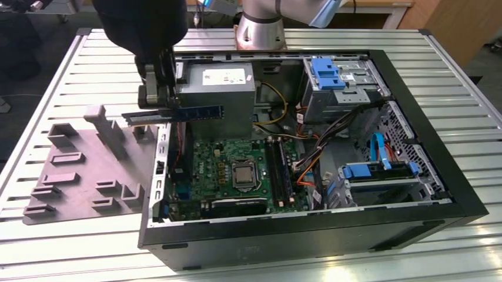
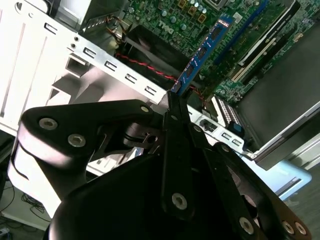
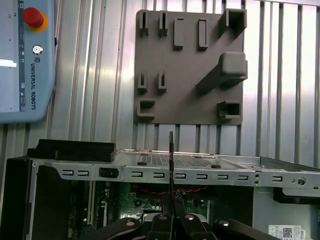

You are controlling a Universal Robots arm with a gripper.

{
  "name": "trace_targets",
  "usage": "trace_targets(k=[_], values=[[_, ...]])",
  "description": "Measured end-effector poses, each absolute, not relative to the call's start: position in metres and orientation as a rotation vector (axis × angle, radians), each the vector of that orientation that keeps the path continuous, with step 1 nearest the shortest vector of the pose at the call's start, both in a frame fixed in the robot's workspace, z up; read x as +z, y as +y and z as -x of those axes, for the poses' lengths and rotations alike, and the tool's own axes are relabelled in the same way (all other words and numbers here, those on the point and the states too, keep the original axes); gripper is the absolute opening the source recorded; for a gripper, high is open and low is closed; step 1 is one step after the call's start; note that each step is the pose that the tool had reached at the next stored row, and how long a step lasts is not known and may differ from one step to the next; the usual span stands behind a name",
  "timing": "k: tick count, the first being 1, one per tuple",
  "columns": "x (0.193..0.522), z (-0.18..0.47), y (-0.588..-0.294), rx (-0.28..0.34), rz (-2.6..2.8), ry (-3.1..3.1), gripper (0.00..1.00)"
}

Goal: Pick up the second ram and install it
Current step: 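Pick up the second ram and move it above second insertion slot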

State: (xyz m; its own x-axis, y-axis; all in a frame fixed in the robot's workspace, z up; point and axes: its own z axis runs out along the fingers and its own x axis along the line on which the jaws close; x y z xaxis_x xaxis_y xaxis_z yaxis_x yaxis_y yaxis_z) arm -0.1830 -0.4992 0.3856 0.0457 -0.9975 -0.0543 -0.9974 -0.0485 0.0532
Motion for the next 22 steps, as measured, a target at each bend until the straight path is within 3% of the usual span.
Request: trace_targets(k=[22], values=[[0.386,0.156,-0.499,-0.119,-2.271,-2.166,0.12]])
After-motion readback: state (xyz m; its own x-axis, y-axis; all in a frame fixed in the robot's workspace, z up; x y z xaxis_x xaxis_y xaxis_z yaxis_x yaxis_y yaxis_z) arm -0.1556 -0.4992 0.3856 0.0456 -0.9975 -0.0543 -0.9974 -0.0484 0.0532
